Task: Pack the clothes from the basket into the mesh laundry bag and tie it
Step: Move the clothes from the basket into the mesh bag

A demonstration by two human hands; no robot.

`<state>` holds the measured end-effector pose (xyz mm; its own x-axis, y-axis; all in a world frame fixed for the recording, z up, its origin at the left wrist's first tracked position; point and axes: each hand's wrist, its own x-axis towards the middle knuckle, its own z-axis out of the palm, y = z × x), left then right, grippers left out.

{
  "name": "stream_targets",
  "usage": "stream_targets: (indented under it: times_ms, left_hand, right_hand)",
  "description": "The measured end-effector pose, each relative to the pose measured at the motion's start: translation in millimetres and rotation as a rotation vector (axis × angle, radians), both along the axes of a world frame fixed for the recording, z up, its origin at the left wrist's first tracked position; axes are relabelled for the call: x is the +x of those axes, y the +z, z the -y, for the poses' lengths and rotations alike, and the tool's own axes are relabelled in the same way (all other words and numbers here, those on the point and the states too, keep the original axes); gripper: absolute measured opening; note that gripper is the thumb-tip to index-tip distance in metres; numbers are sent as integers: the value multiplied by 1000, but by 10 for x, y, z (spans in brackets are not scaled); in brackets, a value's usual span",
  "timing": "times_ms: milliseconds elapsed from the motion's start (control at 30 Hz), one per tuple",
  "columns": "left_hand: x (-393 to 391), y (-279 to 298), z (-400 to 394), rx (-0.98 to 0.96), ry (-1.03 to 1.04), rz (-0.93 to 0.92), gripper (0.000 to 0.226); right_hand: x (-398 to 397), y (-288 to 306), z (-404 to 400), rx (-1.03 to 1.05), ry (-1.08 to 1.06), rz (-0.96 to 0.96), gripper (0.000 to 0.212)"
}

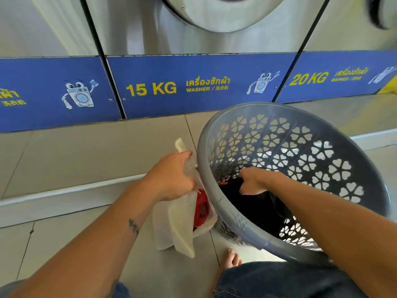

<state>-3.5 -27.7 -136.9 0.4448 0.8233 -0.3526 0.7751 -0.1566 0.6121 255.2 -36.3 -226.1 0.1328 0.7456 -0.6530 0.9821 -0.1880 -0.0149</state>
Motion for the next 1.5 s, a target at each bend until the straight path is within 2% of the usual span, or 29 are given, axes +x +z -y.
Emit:
stream_targets:
  times_ms: [100, 167, 267, 333, 433, 500, 567, 633, 733, 800, 933, 1067, 1200, 1267, 1333, 1400, 1467, 1500]
  left_hand:
    - [-8, 15, 120, 28, 20, 72, 68]
    - [-69, 69, 175, 34, 79, 126, 66]
    - [-216, 215, 245, 24, 183, 218, 65]
    - [-309, 357, 295, 23, 260, 321, 62]
    - [-435, 608, 343, 60, 318, 462, 63]
    - [-515, 774, 364, 74, 341, 560, 65]
    - [-585, 886, 414, 83, 338, 622, 65]
    - [-616, 929, 466, 91, 316, 641, 64]
    - [-622, 948, 511, 24, 301, 685, 62]
    - [-629, 941, 506, -4, 299, 685, 67]
    - [-650, 909, 484, -38, 318, 676, 68]
    - [-599, 894, 477, -54, 293, 667, 65]
    - [-517, 885, 504, -72, 239, 696, 65]
    - [-502, 870, 493, -74, 250, 716, 64]
    - [-513, 847, 456, -63, 298, 729, 62]
    - [-537, 835, 419, -50, 345, 734, 61]
    - [-546, 830, 397, -36, 352, 722, 59]
    - [-541, 829, 394, -29, 349, 709, 58]
  right_hand:
    - [-25, 373, 111, 215, -23, -138, 29]
    - [-51, 690, 217, 383, -82, -238, 13]
    - [-164, 1179, 457, 670, -220, -384, 13]
    - [-315, 1449, 649, 847, -306, -546, 15]
    - [-650, 1756, 866, 1005, -366, -787, 21]
    - [-905, 1848, 926, 1072, -345, -913, 17]
    - [-1166, 1813, 953, 1072, -336, -1009, 14]
    - [-1403, 1629, 969, 939, -311, -1064, 17]
    - [-1639, 1327, 942, 576, -146, -939, 41]
    - [-1672, 1273, 903, 471, -24, -825, 50]
    - [-1543, 1398, 855, 539, 93, -660, 49]
    - [-1529, 1369, 840, 690, 254, -337, 41]
    - [-1662, 1187, 723, 818, 134, -517, 12]
    - [-1639, 1188, 637, 750, 83, -599, 6]
    - [-1554, 1287, 606, 605, 91, -622, 19]
    - [-1385, 1401, 619, 545, -30, -735, 35]
    - [-1150, 1511, 646, 672, -191, -833, 39]
    - [-1005, 1526, 649, 773, -236, -778, 41]
